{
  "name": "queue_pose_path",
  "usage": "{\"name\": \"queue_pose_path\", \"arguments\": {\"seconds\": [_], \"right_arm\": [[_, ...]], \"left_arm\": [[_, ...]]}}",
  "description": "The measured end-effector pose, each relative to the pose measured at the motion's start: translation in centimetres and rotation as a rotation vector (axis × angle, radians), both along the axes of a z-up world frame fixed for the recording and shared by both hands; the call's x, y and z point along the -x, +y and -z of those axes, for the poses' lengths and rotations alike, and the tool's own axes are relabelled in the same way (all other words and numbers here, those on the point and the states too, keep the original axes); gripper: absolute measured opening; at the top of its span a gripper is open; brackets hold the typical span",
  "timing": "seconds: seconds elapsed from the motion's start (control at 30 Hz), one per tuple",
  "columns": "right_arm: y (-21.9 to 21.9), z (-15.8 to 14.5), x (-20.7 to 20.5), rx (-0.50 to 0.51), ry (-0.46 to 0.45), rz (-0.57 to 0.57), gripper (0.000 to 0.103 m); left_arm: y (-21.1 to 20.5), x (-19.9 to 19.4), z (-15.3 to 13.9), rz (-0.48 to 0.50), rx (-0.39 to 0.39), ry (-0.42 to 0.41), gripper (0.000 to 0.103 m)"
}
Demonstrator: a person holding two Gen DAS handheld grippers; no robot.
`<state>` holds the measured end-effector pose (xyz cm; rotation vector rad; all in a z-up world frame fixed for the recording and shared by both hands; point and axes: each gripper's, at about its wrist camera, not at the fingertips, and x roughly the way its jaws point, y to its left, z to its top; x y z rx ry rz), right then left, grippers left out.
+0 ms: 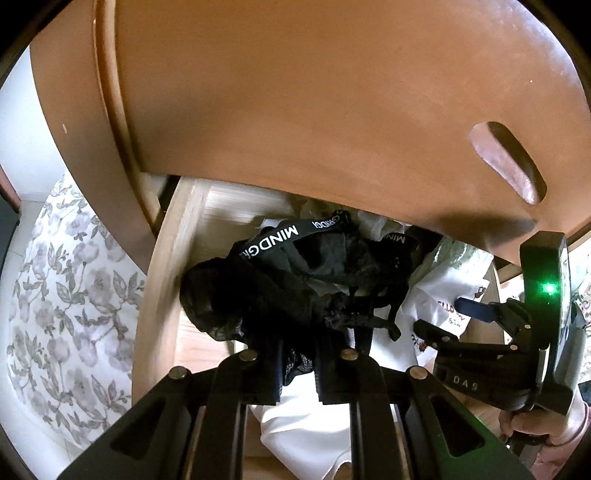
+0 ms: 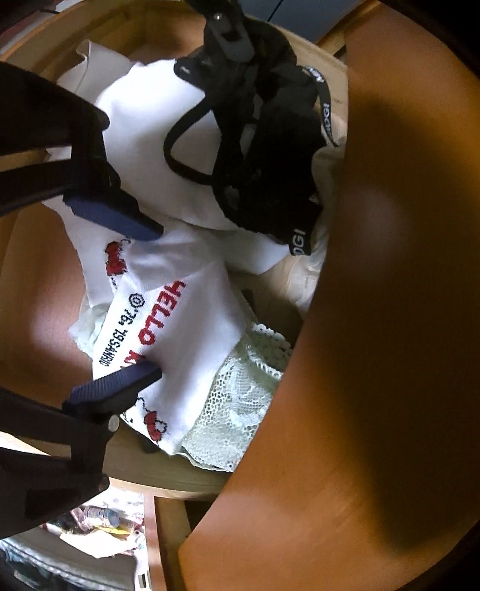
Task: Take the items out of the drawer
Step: 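Grasp the black lace garment with the left tool while the right tool grasps the other Hello Kitty sock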
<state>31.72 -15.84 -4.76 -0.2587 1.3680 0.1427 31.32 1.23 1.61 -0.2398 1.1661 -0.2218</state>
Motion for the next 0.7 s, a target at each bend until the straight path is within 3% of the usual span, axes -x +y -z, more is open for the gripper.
{"name": "queue_pose_path", "arguments": {"seconds": [0.4, 0.7], "right_arm": [[-2.8, -1.7, 0.4, -0.033, -0.068, 0.037, 0.02], [-4.5, -3.3, 2.4, -0.071, -0.131, 0.087, 0.012]], "left_arm": [[0.5, 0.1, -0.1, -0.014, 0.009, -0.001, 0.013], [0.5, 0.3, 0.0, -0.025, 0.011, -0.001, 0.013]]}}
